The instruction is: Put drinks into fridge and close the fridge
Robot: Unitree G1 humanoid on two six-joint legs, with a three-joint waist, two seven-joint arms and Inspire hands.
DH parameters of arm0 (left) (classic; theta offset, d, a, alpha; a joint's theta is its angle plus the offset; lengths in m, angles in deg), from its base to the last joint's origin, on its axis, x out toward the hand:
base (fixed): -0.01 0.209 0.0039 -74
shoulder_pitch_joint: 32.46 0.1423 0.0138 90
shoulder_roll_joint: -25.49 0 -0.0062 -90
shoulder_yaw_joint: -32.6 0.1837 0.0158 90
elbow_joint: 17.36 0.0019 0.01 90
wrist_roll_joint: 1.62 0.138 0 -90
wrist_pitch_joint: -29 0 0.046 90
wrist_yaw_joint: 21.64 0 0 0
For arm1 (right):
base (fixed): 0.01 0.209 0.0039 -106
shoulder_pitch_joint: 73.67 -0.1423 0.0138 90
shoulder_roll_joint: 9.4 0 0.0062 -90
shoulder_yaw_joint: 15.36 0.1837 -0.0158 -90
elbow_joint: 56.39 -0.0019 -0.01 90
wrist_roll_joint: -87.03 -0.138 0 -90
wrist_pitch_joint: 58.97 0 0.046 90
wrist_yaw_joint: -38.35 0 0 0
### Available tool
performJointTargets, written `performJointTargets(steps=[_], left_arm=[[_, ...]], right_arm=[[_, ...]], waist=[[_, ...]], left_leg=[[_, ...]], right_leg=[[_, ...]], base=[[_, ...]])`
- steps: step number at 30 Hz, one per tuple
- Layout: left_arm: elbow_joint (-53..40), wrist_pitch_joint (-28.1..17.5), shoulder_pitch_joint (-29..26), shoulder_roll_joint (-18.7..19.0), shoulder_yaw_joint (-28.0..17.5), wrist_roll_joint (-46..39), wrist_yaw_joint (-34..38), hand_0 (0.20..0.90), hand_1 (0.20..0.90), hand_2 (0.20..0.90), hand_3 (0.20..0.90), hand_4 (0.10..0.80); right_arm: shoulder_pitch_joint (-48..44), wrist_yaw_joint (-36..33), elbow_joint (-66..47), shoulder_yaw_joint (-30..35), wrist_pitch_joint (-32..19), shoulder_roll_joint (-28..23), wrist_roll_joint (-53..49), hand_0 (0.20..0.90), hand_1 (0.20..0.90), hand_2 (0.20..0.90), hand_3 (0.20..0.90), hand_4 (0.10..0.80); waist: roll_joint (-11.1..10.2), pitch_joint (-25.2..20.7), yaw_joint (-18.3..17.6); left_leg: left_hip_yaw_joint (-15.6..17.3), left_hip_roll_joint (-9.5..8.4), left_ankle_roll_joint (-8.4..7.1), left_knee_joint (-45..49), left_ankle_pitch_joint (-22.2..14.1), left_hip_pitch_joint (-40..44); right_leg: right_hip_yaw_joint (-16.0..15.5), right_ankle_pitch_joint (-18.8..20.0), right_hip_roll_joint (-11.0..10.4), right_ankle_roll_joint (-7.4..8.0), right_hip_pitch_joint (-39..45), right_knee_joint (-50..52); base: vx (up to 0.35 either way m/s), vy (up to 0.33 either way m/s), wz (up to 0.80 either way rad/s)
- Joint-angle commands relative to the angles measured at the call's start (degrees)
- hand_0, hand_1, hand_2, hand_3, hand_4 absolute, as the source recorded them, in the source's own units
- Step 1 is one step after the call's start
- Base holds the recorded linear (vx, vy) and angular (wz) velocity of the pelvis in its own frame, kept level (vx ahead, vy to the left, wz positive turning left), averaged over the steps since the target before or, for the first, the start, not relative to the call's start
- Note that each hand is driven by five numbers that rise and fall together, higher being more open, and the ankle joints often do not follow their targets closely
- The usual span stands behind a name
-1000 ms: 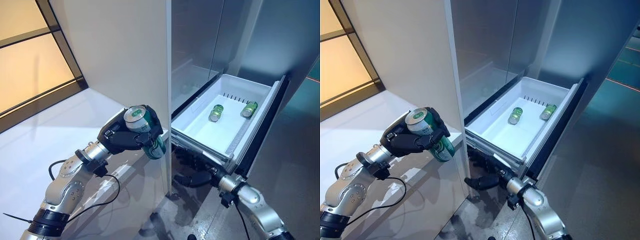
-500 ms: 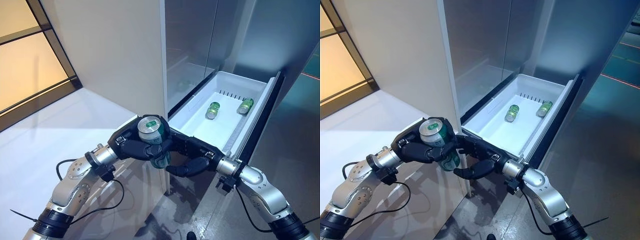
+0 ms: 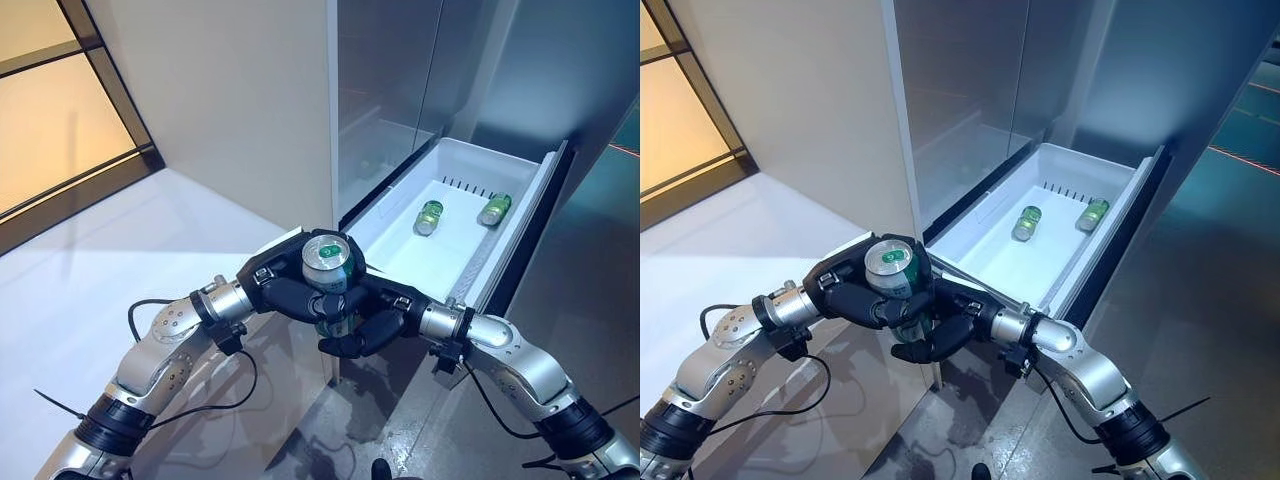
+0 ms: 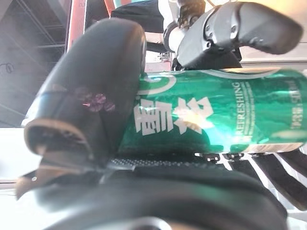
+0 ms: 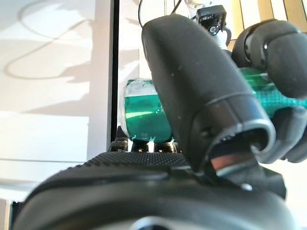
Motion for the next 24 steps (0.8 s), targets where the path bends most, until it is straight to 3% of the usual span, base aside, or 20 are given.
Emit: performJointTargets(steps=[1, 12, 21, 22, 23, 24], left_arm=[[-1.7, -6.02, -14.12, -1.95, 1.36, -5.14, -0.14, 0.3, 0.3, 0.3, 0.2, 0.1], [-0.37, -6.56, -13.44, -2.15, 3.87, -7.16, -1.12, 0.3, 0.3, 0.3, 0.2, 0.1], [-1.87, -7.31, -12.29, -2.77, 3.62, -10.17, 0.02, 0.3, 0.3, 0.3, 0.2, 0.1], [-1.94, -7.37, -12.13, -3.15, 3.48, -10.65, -0.05, 0.3, 0.3, 0.3, 0.2, 0.1], [-2.03, -7.39, -12.06, -3.28, 3.43, -10.83, -0.03, 0.3, 0.3, 0.3, 0.2, 0.1], [-2.4, -7.38, -11.89, -3.62, 3.44, -10.94, 0.22, 0.3, 0.3, 0.3, 0.2, 0.1]], right_arm=[[-9.53, 1.39, -4.18, -2.74, -1.34, 4.35, -11.37, 0.9, 0.9, 0.9, 0.9, 0.8], [-7.27, -4.29, -1.99, -4.44, 4.53, 8.76, -30.54, 0.9, 0.9, 0.9, 0.9, 0.8], [-4.85, -6.87, -1.07, -4.16, 2.63, 10.04, -28.94, 0.9, 0.9, 0.9, 0.9, 0.8], [-4.83, -7.0, -1.02, -4.12, 2.54, 10.08, -28.96, 0.625, 0.625, 0.625, 0.579, 0.479], [-4.8, -7.09, -1.05, -4.13, 2.51, 10.15, -28.77, 0.561, 0.561, 0.561, 0.505, 0.405], [-4.73, -7.69, -1.35, -4.18, 2.24, 10.22, -28.14, 0.408, 0.408, 0.408, 0.326, 0.226]], waist=[[-1.35, -3.79, 0.45], [-1.21, -4.04, 0.59], [-1.05, -4.15, 0.33], [-1.06, -4.13, 0.26], [-1.05, -4.11, 0.24], [-1.04, -4.1, 0.19]], left_leg=[[-6.6, -3.09, 1.28, 2.3, -2.17, -2.02], [-6.6, -2.92, 1.02, 1.96, -2.34, -1.29], [-6.55, -2.82, 1.07, 1.8, -2.18, -1.24], [-6.63, -2.84, 1.1, 1.78, -2.16, -1.23], [-6.67, -2.86, 1.11, 1.78, -2.16, -1.21], [-6.83, -2.91, 1.14, 1.78, -2.16, -1.19]], right_leg=[[-1.57, -7.9, 1.54, 1.49, 2.19, 5.17], [-2.13, -7.85, 1.37, 1.91, 3.09, 4.31], [-1.91, -7.88, 1.57, 1.77, 3.16, 4.16], [-1.76, -7.91, 1.67, 1.69, 3.16, 4.16], [-1.69, -7.93, 1.71, 1.66, 3.18, 4.17], [-1.54, -7.97, 1.79, 1.62, 3.21, 4.18]], base=[[0.0, 0.0, 0.0], [0.011, 0.001, 0.0], [0.0, 0.0, 0.0], [0.0, 0.0, 0.0], [0.0, 0.0, 0.0], [0.0, 0.0, 0.0]])
